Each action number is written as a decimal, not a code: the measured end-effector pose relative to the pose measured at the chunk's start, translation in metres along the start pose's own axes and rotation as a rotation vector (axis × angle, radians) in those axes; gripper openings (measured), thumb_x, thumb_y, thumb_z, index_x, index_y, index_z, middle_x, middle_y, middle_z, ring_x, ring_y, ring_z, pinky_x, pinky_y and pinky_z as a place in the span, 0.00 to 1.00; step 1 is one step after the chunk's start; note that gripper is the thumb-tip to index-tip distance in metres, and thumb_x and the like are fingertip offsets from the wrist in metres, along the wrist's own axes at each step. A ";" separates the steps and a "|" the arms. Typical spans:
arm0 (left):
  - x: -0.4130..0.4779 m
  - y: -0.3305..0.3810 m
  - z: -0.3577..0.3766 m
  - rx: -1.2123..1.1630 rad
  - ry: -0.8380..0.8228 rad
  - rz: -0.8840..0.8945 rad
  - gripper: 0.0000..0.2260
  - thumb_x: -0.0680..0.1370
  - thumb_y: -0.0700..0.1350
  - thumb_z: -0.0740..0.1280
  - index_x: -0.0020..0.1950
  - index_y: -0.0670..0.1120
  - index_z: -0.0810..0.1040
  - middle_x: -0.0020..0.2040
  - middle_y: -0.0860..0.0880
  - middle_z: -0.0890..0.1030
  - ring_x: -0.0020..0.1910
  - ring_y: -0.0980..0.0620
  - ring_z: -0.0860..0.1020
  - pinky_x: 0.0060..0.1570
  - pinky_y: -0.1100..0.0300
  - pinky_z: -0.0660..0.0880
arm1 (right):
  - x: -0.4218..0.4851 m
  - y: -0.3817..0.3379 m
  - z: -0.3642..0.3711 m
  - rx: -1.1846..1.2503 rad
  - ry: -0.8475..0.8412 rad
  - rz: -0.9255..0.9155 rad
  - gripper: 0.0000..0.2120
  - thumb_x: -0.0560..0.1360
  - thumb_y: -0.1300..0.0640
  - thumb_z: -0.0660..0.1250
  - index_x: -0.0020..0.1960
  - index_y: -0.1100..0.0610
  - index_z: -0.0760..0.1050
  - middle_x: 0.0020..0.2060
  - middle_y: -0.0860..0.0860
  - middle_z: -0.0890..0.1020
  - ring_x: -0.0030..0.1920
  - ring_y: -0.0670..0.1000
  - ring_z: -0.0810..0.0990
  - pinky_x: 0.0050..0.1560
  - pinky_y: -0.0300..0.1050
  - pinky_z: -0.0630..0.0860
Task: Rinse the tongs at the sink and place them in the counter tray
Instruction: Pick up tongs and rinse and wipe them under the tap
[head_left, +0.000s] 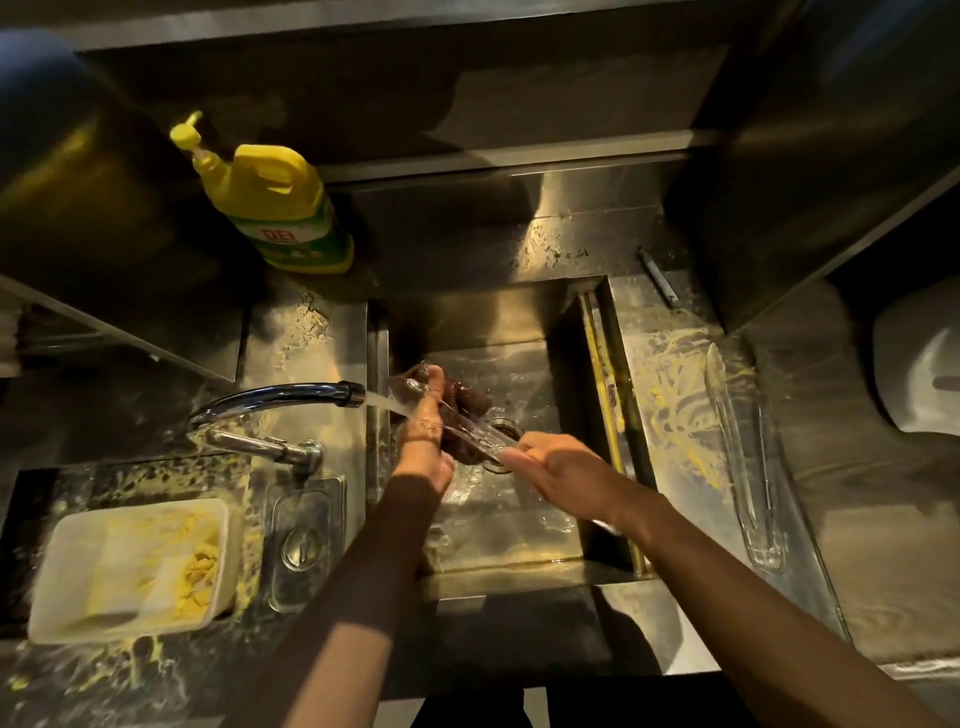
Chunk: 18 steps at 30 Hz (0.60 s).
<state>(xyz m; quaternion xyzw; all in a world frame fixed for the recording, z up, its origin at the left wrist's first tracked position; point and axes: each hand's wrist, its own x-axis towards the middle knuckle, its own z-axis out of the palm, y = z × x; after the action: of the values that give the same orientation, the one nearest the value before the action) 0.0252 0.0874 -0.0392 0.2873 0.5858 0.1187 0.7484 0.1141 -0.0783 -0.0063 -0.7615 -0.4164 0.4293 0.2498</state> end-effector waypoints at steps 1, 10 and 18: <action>0.002 -0.001 0.001 -0.049 -0.036 -0.019 0.31 0.67 0.64 0.74 0.59 0.43 0.79 0.51 0.40 0.85 0.48 0.42 0.84 0.50 0.46 0.80 | -0.002 -0.001 0.005 0.036 0.000 -0.006 0.25 0.83 0.39 0.55 0.45 0.59 0.76 0.42 0.56 0.76 0.41 0.54 0.75 0.42 0.48 0.73; 0.008 0.002 -0.012 0.012 0.027 0.045 0.28 0.65 0.64 0.76 0.53 0.45 0.78 0.56 0.42 0.83 0.53 0.42 0.81 0.57 0.44 0.77 | 0.002 -0.001 -0.006 -0.115 -0.091 -0.007 0.26 0.81 0.36 0.53 0.37 0.55 0.72 0.42 0.54 0.74 0.43 0.54 0.77 0.47 0.51 0.74; -0.007 0.020 -0.031 0.522 0.000 0.372 0.15 0.69 0.46 0.78 0.51 0.42 0.80 0.46 0.44 0.84 0.38 0.61 0.83 0.34 0.68 0.79 | 0.011 0.014 -0.021 -0.349 -0.105 -0.012 0.40 0.71 0.23 0.47 0.43 0.58 0.76 0.39 0.51 0.74 0.40 0.52 0.75 0.47 0.52 0.75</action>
<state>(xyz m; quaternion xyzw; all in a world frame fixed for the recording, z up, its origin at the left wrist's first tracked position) -0.0031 0.1084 -0.0267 0.5719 0.5337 0.0993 0.6150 0.1411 -0.0763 -0.0109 -0.7674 -0.5016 0.3880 0.0942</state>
